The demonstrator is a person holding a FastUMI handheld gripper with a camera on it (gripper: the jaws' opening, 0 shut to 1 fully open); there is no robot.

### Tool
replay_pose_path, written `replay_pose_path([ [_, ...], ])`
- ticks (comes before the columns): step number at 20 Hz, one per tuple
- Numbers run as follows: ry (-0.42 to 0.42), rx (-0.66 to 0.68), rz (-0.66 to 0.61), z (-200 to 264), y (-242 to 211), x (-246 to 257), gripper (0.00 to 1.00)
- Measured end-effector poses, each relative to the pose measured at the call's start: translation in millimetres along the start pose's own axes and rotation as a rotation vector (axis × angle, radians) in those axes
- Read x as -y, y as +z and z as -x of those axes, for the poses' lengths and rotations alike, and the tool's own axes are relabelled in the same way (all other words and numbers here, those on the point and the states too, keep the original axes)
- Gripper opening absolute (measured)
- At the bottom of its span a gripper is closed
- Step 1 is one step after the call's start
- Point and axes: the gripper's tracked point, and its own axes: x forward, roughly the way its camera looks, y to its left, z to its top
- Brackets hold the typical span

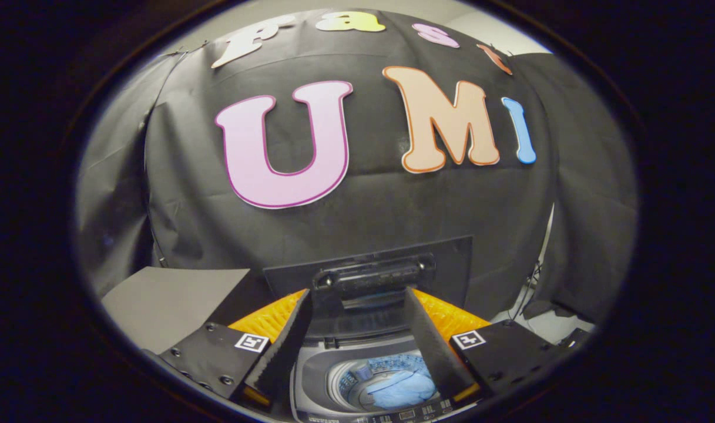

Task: Put the clothes into the washing machine and then close the washing machine lid.

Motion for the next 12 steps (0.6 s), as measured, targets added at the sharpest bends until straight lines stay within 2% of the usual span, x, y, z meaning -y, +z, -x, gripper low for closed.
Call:
replay_pose_path([
  [6, -0.005, 0.067, 0.039, -37.7, 37.7, -20.2, 0.98],
  [12, -0.038, 0.019, 0.063, -94.2, 26.6, -21.7, 0.98],
])
